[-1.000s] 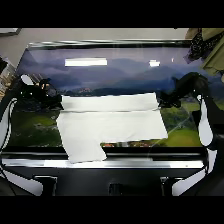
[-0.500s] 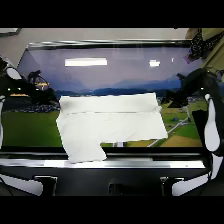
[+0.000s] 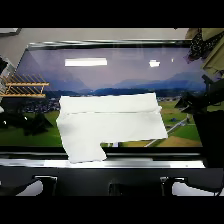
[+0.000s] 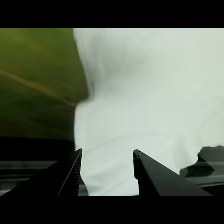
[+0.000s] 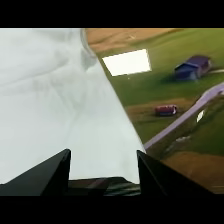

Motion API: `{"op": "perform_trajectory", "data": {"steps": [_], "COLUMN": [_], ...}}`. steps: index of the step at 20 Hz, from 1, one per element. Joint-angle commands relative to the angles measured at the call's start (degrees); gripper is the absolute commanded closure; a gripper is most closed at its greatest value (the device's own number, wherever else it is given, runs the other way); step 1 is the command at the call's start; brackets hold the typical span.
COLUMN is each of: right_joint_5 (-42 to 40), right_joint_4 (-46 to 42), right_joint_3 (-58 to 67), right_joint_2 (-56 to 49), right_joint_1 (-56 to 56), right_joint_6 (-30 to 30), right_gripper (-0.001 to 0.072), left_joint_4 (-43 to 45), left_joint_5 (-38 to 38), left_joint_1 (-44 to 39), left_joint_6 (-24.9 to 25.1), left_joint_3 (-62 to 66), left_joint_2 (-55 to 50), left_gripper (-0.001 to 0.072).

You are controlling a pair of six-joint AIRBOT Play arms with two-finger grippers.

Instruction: Fold the clothes and pants, and hang the long-sleeved shirts on hangers.

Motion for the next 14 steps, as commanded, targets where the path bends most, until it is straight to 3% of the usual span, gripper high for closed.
{"op": "perform_trajectory", "data": {"steps": [1,6,14], "right_joint_5": [0.72,0.70,-0.52], "right_joint_4": [1.36,1.62,2.45], "right_joint_3": [-7.15,-8.85,-8.85], "right_joint_2": [4.22,6.38,7.37], "right_joint_1": [-0.61,-0.61,-0.61], "right_joint_6": [-0.20,0.31,0.31], "right_gripper": [0.0222,0.0223,0.0224], "left_joint_4": [-8.39,-8.37,-8.39], "left_joint_5": [7.32,8.39,11.37], "left_joint_1": [0.31,0.31,-2.34], "left_joint_6": [-0.02,0.42,0.35], "left_joint_3": [-19.37,-28.09,-30.14], "left_joint_2": [9.07,10.01,9.73], "left_gripper": [0.0320,0.0320,0.0320]}}
